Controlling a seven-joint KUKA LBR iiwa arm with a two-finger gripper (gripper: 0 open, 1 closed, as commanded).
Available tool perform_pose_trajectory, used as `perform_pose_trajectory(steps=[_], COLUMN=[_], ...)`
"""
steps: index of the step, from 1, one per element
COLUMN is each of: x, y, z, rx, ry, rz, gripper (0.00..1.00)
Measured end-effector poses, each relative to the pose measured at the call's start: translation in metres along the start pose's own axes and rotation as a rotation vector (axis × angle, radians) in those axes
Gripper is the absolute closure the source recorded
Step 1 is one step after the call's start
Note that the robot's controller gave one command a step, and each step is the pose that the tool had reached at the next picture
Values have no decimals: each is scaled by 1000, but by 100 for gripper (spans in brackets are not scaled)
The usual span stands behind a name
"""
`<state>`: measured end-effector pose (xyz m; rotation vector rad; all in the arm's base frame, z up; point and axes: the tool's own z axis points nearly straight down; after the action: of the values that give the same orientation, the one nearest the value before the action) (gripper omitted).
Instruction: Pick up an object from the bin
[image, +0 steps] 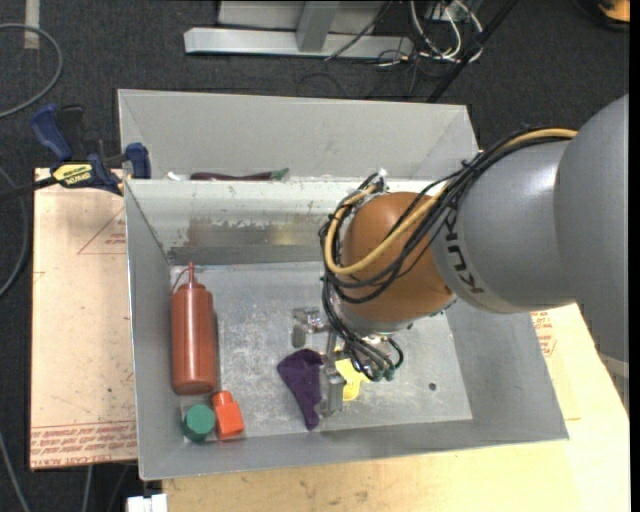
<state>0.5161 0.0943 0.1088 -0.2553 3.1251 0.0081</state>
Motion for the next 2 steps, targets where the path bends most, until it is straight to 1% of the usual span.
perform_pose_trajectory(steps=[1, 2], x=[-2, -11], y=[7, 17], z=[18, 38], rx=[2, 0], ry=[7, 2], rz=[-4, -127], gripper=[0, 100])
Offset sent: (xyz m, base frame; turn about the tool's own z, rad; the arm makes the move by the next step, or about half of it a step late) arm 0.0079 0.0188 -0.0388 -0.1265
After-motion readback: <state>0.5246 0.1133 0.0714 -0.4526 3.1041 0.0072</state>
